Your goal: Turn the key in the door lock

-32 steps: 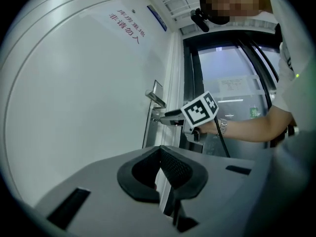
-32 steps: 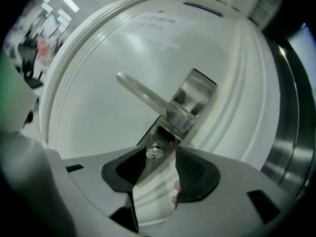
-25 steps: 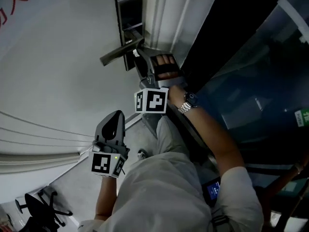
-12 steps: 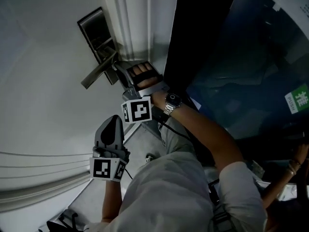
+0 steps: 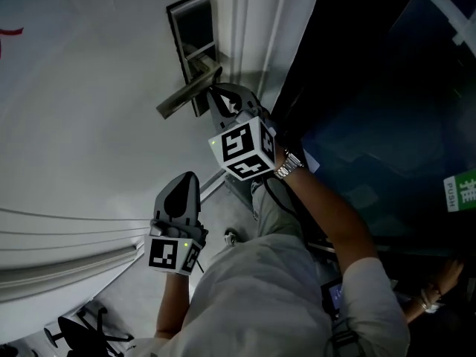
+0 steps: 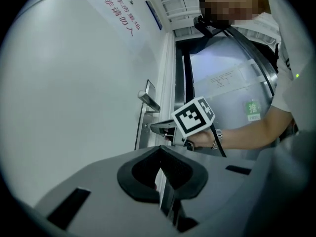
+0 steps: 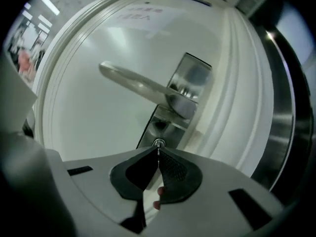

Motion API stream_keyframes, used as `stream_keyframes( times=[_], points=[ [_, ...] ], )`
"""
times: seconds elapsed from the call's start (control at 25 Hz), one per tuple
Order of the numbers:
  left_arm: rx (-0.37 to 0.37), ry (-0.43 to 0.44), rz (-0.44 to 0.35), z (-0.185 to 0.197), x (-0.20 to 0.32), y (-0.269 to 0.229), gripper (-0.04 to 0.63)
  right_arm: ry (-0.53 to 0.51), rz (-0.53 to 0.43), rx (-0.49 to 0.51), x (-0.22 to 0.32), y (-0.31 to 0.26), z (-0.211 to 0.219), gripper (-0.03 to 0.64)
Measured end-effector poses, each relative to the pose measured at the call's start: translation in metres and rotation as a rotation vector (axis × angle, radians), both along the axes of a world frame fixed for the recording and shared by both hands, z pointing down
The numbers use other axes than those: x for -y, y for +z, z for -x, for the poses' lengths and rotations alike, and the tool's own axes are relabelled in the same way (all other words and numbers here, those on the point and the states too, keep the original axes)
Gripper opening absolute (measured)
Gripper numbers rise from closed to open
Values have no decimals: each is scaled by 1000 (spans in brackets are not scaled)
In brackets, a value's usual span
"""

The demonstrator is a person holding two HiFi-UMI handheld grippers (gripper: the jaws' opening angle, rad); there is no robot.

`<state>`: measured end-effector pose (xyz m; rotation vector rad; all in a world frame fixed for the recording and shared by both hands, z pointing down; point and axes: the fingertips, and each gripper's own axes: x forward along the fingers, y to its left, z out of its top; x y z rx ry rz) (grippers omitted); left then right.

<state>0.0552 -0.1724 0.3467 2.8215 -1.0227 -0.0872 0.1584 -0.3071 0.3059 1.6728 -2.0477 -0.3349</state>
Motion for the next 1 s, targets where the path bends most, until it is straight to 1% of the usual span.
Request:
stream_keyframes(
  times=[0.08,0.24,0.32,0.44,0.56,0.6,0.68,0.84,0.92,0.96,1.0],
  points=[
    [-22,-5,-23,0,2,-5,3,-3,60,207,2,1,-3,11],
    [1,-9,-10,0,3,-1,3,-19,161,556,6,4,-7,11],
    [-1,-13,-18,0,5,-1,3,-27,212,721,7,6,-10,11],
    [28,-25,14,2,5,4,3,-36,281,955,8,8,-13,11],
    [46,-33,30,4,4,7,4,-47,345,1213,9,8,-15,11],
    [42,-37,28,4,3,7,3,-49,367,1307,9,8,-15,11],
    [14,-44,-1,5,3,3,4,-52,413,1501,9,11,-15,11],
    [-3,-56,-24,6,2,0,3,-65,504,1882,9,14,-16,11],
    [-8,-65,-29,7,1,-1,3,-85,536,2046,10,16,-15,11],
    [-7,-69,-28,8,1,0,3,-97,548,2107,10,16,-14,11],
    [-7,-73,-28,8,0,0,4,-105,551,2133,9,16,-14,11]
  ],
)
